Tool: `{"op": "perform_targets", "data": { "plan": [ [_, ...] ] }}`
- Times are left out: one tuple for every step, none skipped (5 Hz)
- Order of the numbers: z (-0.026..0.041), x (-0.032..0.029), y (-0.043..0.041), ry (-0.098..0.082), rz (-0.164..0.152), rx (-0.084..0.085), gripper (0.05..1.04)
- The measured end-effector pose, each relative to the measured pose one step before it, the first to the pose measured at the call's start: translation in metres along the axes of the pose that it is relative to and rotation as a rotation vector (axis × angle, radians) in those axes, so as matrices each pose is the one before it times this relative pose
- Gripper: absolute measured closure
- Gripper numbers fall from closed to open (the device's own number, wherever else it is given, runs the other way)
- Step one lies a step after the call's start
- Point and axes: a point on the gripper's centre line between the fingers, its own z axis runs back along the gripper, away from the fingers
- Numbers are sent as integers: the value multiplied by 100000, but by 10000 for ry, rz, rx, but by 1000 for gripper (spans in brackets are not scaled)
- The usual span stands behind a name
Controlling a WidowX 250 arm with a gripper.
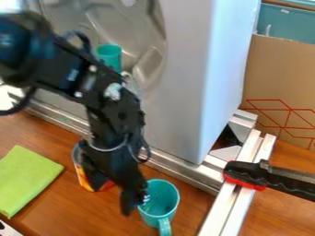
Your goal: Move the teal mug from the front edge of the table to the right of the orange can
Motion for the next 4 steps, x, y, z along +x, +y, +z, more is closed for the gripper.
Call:
{"op": "perform_targets", "data": {
  "plan": [
    [3007,-1470,881,-184,-345,373,83],
    [663,-1372,1391,702,-567,-35,83],
    [522,-904,2003,268,61,-50,83],
    [-364,476,899,92,42,-288,83]
  ]
}}
